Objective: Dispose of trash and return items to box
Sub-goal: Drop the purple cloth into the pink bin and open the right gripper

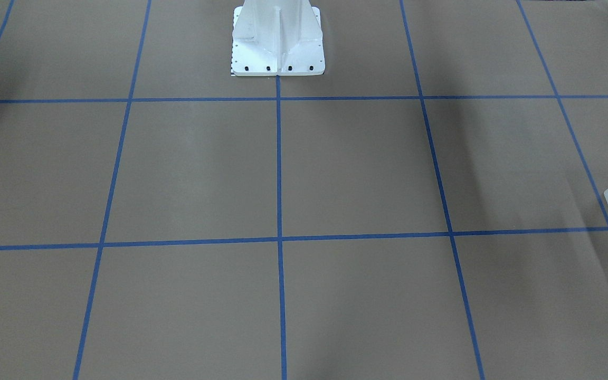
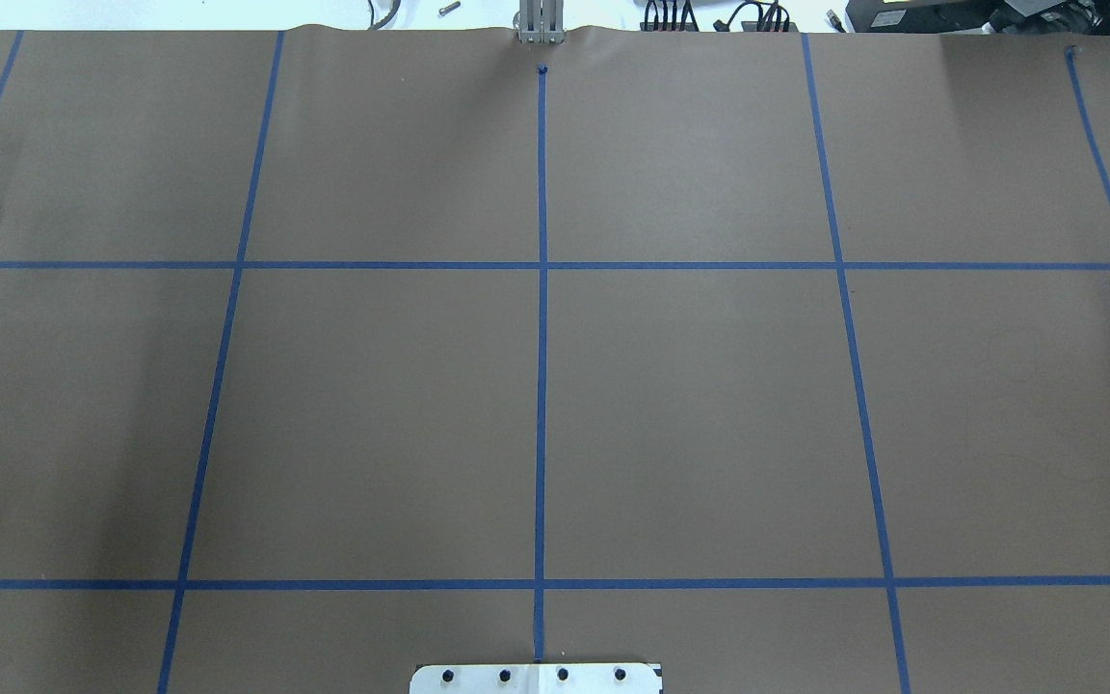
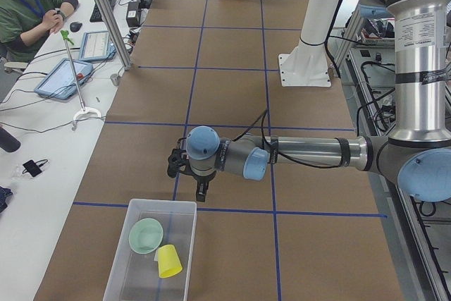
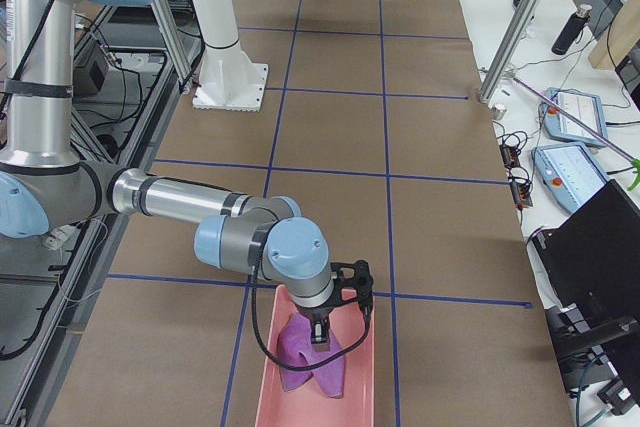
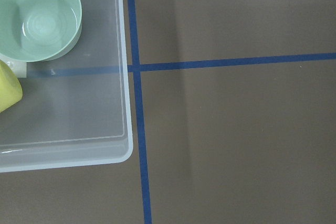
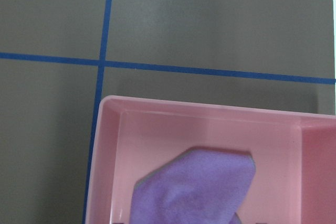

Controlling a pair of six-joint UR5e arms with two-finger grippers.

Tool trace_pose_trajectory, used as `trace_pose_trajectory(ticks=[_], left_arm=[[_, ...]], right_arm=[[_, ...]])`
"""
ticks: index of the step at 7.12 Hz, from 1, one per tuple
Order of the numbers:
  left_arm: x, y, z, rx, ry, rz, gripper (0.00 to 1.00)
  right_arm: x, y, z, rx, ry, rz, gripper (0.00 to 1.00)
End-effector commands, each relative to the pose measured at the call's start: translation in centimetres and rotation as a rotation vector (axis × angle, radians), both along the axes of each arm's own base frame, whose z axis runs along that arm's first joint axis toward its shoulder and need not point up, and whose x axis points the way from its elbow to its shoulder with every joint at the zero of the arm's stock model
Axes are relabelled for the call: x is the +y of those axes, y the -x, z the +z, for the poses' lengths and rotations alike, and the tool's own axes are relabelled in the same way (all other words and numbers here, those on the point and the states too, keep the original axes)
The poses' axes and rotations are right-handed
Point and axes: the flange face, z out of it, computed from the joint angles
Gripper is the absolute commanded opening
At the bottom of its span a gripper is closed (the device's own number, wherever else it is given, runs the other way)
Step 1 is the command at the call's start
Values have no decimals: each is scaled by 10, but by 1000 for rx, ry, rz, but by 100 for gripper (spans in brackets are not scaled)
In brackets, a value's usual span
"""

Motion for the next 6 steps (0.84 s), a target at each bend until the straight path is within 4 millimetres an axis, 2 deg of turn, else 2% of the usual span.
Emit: trace_pose_trajectory(ticks=[1, 2, 3, 4, 5, 6], left_arm=[[-1, 0, -1, 0, 0, -2, 98], [0, 0, 0, 0, 1, -2, 98], [0, 0, 0, 0, 3, -2, 98], [0, 0, 0, 0, 3, 0, 98], [0, 0, -2, 0, -3, -1, 98], [-2, 0, -6, 1, -12, -1, 99]], right_arm=[[-64, 58, -58, -59, 111, 112, 100], [-72, 89, -68, -56, 42, 48, 100], [-68, 123, -59, -31, 0, -15, 100], [-54, 130, -41, 19, 12, -34, 100], [-46, 127, -38, 38, 1, -42, 100], [-44, 124, -45, 46, -48, -77, 100]])
